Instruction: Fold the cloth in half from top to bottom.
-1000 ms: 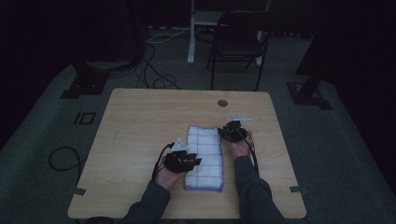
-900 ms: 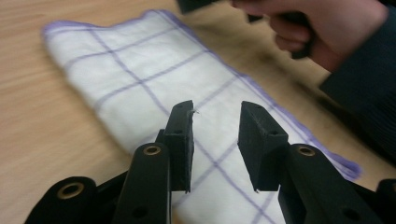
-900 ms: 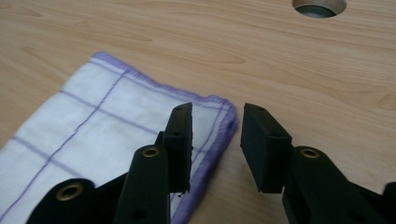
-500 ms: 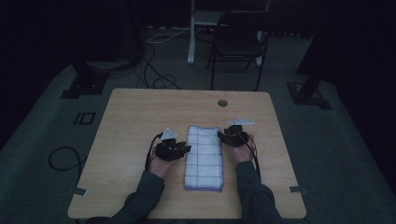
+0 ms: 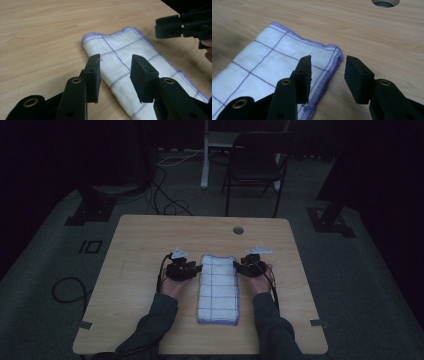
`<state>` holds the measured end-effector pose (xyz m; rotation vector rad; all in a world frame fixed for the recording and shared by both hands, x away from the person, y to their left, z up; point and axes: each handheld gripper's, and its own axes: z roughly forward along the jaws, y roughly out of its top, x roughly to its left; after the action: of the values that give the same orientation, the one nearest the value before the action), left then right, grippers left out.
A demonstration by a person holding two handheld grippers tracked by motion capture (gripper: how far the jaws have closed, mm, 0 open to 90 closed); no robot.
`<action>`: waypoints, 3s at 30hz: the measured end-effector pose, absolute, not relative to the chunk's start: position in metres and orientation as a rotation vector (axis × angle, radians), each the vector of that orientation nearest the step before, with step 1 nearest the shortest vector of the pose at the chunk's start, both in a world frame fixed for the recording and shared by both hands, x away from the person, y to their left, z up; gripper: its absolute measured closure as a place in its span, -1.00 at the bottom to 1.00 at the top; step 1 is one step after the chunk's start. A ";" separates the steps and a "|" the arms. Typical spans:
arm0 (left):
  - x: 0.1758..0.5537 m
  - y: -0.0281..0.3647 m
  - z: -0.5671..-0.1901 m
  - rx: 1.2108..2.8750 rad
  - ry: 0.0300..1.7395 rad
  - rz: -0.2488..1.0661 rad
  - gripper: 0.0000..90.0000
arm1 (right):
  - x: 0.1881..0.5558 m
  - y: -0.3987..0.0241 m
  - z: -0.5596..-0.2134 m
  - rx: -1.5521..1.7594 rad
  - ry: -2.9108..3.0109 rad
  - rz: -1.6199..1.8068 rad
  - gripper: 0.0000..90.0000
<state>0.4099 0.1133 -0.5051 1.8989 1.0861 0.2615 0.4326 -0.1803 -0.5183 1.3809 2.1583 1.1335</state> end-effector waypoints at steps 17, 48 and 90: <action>0.448 0.103 -0.520 1.922 1.174 0.262 0.31 | 0.441 -0.183 -0.518 1.407 2.144 1.120 0.30; 0.474 0.080 -0.538 1.980 1.261 0.330 0.24 | 0.462 -0.167 -0.525 1.436 2.159 1.087 0.27; 0.477 0.069 -0.530 2.012 1.234 0.309 0.94 | 0.471 -0.158 -0.533 1.432 2.229 1.080 0.92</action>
<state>0.4767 0.0691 -0.5304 2.0116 1.2345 0.3086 0.4713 -0.1577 -0.5334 1.4321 2.2289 1.0801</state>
